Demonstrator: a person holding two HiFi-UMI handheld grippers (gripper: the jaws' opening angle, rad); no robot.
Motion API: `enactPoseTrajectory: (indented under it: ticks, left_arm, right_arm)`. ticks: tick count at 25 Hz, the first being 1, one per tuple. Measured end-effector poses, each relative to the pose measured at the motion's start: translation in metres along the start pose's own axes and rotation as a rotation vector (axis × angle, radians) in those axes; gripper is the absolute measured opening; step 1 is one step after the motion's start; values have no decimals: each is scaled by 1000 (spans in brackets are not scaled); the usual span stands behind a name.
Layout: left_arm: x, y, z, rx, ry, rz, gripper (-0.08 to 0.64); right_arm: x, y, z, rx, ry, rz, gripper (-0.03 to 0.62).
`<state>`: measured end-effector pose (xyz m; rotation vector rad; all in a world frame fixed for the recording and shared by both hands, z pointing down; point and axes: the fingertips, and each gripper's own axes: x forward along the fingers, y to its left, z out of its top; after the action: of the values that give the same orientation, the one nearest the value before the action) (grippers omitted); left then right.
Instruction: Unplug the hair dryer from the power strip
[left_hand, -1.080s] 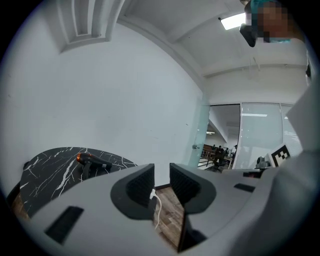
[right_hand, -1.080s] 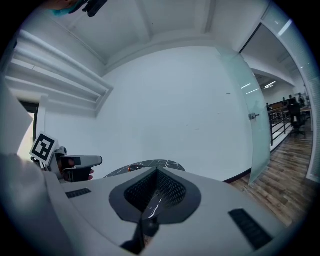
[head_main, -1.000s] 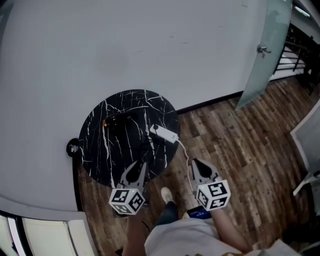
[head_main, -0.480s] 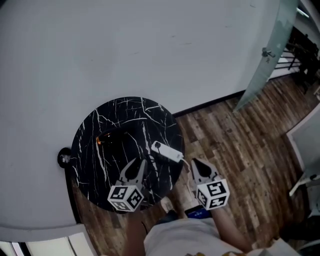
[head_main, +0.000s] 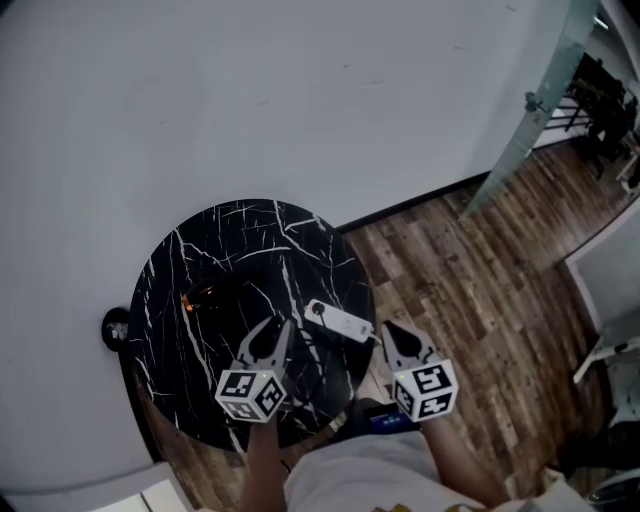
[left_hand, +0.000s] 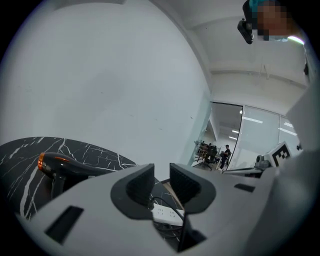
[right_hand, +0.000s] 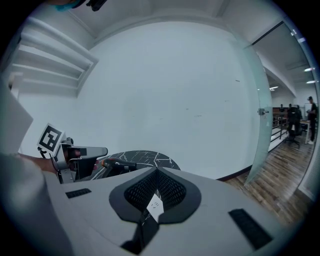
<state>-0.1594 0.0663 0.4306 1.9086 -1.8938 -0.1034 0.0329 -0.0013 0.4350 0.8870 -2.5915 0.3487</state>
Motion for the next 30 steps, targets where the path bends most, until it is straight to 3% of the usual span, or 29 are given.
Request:
enactPoseTrajectory:
  ticks: [6,10,22,30]
  left_arm:
    - [15,4,-7,15,29,-18,97]
    - [20,9,-8,-4,25,-9,2]
    - [33,19,-11,9,52,16,2]
    - [46,14,-20,59,91,-37,2]
  right_arm:
    - [9,-10,-6,53,12,-35,-3]
    - [12,-6,0,75,-10,-27,-3]
    - [28,-12,3,62,11,-18,-3]
    - [40,-17,-6,41,48,-9,-3]
